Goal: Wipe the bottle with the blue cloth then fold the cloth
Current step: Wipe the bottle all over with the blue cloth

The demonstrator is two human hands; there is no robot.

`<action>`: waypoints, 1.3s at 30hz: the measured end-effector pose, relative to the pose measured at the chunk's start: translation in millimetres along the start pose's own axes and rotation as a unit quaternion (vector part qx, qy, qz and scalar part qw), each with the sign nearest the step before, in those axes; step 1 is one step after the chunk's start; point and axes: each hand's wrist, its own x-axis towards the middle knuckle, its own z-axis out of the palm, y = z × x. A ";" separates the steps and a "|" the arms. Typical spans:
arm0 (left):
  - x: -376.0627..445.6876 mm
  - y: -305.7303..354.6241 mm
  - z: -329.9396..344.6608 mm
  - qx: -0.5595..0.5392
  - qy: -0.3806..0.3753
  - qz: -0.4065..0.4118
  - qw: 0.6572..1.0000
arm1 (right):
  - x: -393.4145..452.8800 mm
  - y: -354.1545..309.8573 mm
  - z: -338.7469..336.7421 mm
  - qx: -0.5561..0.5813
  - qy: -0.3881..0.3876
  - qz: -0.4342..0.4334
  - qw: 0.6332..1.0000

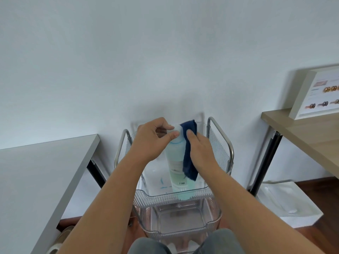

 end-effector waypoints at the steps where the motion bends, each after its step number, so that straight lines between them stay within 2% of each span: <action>1: -0.1 -0.7 -1.3 -0.004 -0.006 0.000 1.000 | 9.3 -5.9 -3.5 -0.004 -0.027 0.017 0.999; 4: 1.4 -2.3 -2.2 -0.029 -0.027 -0.009 0.999 | 31.6 -13.5 -10.9 0.001 -0.117 0.071 0.991; 6: 2.6 -4.2 -3.0 -0.034 -0.032 -0.013 0.999 | 38.9 -10.3 -11.8 0.012 -0.138 0.098 0.986; 13: 0.6 -8.2 -5.5 -0.038 -0.045 0.003 0.998 | 33.8 8.8 -17.7 0.083 -0.102 0.123 0.984; 16: -1.8 -7.1 -8.1 -0.026 -0.049 0.009 0.998 | 22.1 17.6 -23.6 0.056 -0.085 0.126 0.987; 21: -6.5 -9.1 -8.6 0.018 -0.056 0.031 0.998 | -9.5 28.3 -14.9 -0.063 0.031 0.007 0.998; 25: -8.2 -6.3 -7.8 0.058 -0.009 0.042 0.997 | -7.9 15.2 4.0 -0.066 0.023 -0.058 0.996; 30: 1.5 -8.6 -11.5 0.049 -0.012 0.027 0.998 | 33.5 -9.5 10.2 0.000 -0.095 0.066 0.993; 33: 2.5 -9.0 -12.4 0.040 -0.020 0.023 0.999 | 45.7 -10.7 5.1 -0.009 -0.151 0.109 0.982; 35: 1.8 -7.5 -11.1 0.038 -0.023 0.013 0.999 | 48.4 -8.9 1.4 -0.013 -0.139 0.132 0.981; 39: 0.0 -3.1 -17.5 0.032 -0.033 0.003 0.999 | 44.7 2.3 -19.3 0.031 -0.022 0.169 0.985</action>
